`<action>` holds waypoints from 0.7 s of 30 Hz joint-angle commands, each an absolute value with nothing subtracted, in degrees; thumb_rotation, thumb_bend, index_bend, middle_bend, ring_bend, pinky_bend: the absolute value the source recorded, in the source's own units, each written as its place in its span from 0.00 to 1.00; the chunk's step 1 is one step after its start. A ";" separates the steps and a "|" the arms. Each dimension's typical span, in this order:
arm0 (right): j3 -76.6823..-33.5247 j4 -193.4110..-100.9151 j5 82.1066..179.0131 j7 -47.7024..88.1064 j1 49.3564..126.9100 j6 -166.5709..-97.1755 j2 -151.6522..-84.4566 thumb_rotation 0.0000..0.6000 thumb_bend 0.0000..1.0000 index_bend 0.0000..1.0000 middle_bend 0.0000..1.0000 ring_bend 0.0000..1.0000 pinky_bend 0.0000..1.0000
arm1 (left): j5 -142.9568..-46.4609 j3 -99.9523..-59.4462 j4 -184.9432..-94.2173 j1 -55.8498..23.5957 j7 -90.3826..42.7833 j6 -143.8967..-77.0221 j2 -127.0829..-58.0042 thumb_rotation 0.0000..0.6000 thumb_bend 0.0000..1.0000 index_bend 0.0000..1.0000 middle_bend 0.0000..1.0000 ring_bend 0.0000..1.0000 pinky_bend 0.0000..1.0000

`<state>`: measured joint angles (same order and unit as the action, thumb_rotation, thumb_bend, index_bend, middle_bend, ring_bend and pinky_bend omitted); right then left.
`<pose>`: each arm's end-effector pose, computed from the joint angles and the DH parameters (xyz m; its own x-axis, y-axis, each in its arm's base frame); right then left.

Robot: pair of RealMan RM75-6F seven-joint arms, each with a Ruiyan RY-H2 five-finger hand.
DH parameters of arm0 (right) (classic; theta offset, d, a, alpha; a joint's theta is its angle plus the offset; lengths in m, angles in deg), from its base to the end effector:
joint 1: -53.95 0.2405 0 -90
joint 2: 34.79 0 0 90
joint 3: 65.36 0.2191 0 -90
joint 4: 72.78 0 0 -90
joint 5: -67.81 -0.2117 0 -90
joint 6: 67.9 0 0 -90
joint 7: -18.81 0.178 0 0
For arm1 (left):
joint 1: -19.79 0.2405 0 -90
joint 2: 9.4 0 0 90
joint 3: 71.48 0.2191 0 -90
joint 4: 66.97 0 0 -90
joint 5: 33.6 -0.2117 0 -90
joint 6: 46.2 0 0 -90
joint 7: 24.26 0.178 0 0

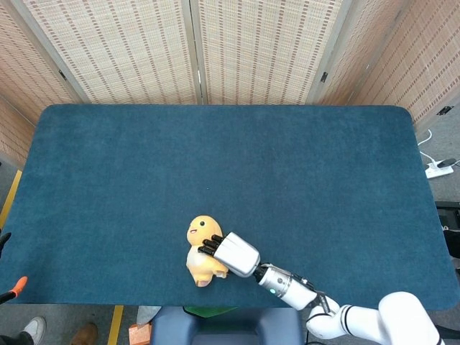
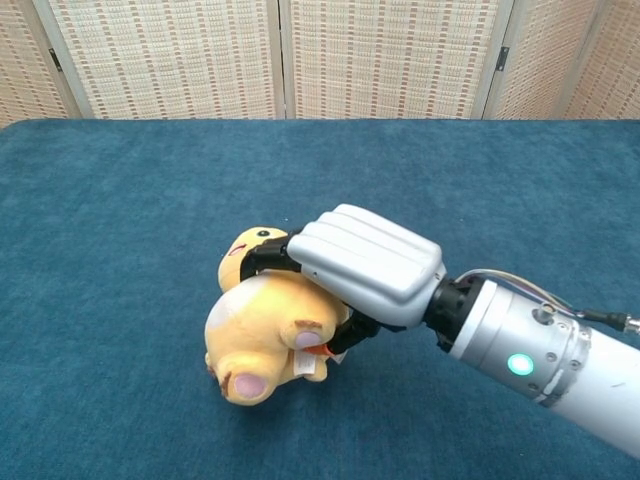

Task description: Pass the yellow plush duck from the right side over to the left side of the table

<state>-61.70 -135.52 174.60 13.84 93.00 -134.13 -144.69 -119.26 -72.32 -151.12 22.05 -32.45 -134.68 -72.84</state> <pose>-0.0457 -0.2599 -0.1113 0.4353 -0.0496 0.8989 -0.5424 -0.8114 0.2178 -0.3290 0.1677 0.1653 0.4084 0.0169 0.9126 0.9060 0.1139 -0.4076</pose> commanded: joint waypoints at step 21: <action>-73.94 -168.81 171.87 17.95 81.81 -143.22 -110.26 1.00 0.02 0.00 0.00 0.00 0.00 | -126.06 -69.37 -149.21 20.44 -34.94 -134.35 -72.83 1.00 0.27 0.00 0.04 0.06 0.28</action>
<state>-69.00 -164.35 169.39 14.39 86.14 -137.75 -117.09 -124.15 -70.36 -149.91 21.18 -33.29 -134.82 -72.97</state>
